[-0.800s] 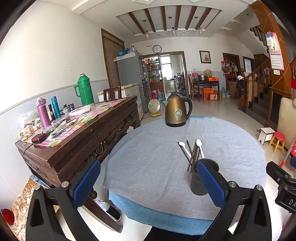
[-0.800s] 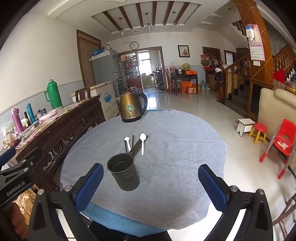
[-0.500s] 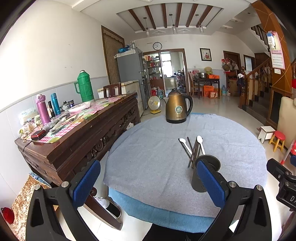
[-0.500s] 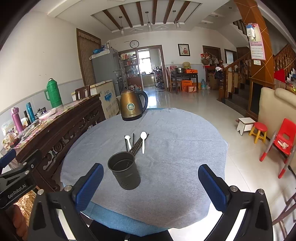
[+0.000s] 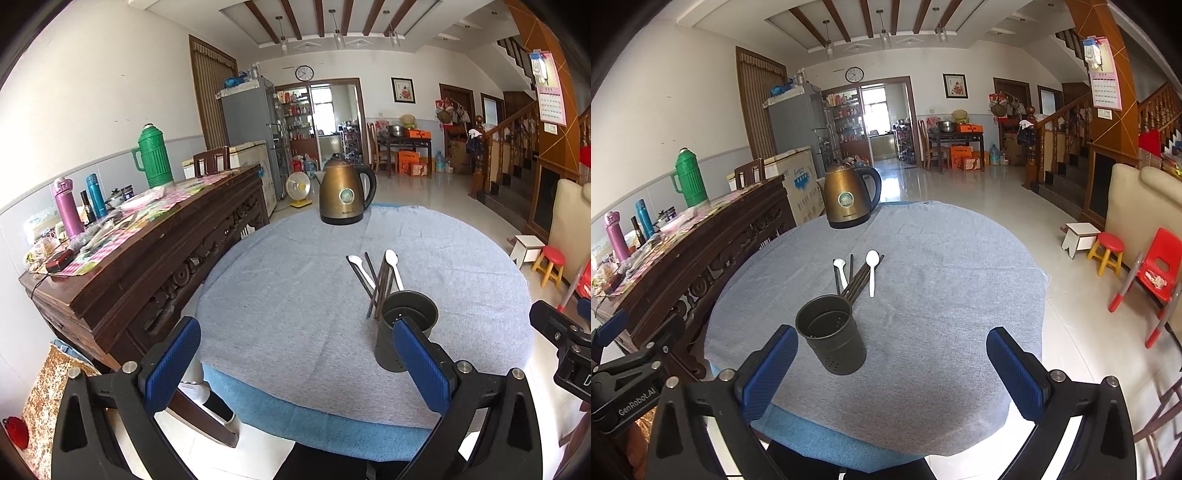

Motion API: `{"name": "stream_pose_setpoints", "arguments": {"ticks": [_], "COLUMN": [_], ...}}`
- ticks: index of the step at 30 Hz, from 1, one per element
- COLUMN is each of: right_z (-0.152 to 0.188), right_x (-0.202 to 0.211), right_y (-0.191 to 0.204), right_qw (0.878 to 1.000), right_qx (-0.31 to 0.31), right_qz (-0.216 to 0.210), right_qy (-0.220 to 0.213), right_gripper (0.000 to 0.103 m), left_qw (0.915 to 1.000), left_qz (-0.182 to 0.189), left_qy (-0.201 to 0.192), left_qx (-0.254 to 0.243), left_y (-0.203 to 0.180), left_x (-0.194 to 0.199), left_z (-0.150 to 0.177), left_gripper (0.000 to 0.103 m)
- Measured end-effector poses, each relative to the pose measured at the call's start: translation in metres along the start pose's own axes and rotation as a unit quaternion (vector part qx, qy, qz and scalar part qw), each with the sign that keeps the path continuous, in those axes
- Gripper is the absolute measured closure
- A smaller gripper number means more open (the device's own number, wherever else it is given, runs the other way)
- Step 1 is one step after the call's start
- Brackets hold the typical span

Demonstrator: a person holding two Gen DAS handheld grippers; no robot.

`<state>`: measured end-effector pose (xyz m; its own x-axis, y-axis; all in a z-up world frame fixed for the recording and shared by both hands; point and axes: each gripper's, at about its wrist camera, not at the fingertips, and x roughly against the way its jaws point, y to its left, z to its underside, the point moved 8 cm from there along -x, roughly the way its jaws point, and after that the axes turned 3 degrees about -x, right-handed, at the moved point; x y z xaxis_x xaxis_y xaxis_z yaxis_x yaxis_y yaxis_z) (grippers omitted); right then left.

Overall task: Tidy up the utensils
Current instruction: 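Move both tools toward the white spoons and chopsticks beside the mesh cup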

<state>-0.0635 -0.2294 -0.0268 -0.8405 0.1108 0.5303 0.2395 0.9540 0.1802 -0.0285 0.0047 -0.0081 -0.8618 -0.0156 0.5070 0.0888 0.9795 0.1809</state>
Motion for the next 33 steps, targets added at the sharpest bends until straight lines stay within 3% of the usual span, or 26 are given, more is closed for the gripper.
{"name": "stream_pose_setpoints", "arguments": {"ticks": [15,33], "right_z": [0.012,0.029], "right_x": [-0.055,-0.116], "right_y": [-0.015,-0.019], "right_qw": [0.998,0.994], "right_qx": [-0.047,-0.046], "right_qz": [-0.002,0.009], "right_qy": [0.05,0.101], "right_gripper": [0.0,0.0], "left_qw": [0.9979,0.9932], "left_qz": [0.024,0.035], "left_qy": [0.051,0.106], "left_qx": [-0.031,-0.035], "left_y": [-0.033,-0.046], "left_x": [-0.051,-0.101], "left_z": [0.011,0.031], "left_gripper": [0.0,0.0]}}
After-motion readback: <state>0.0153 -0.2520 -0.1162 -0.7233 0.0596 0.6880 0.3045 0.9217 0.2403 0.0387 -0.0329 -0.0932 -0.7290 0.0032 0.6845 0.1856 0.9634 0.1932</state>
